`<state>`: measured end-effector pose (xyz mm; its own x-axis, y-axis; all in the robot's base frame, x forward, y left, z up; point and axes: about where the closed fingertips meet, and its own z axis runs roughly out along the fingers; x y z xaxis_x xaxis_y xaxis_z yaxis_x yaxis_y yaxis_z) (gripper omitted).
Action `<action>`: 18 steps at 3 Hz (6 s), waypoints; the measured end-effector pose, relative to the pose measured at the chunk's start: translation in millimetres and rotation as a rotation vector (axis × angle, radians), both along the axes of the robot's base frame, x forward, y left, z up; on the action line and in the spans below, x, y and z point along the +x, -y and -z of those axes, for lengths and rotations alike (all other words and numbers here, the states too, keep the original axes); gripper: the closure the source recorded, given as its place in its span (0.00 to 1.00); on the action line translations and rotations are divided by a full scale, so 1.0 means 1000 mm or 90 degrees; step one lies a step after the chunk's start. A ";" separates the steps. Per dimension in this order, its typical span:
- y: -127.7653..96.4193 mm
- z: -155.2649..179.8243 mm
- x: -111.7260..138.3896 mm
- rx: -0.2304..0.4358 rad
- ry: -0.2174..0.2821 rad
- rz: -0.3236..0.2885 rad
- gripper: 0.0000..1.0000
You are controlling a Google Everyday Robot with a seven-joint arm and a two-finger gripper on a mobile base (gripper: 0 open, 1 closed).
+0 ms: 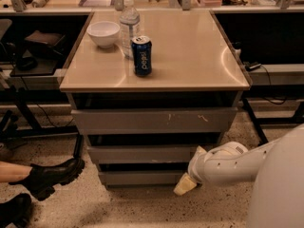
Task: Open bottom drawer
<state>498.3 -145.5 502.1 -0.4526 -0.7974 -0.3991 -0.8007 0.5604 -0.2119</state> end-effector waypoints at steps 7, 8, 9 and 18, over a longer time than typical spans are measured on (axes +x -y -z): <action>-0.116 0.264 0.053 0.178 -0.072 0.071 0.00; -0.110 0.292 0.079 0.179 -0.039 0.092 0.00; -0.104 0.310 0.102 0.195 -0.001 0.127 0.00; -0.106 0.312 0.093 0.230 -0.007 0.151 1.00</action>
Offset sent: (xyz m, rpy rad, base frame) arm 0.0229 0.1147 -0.2399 0.3390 0.1820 -0.0421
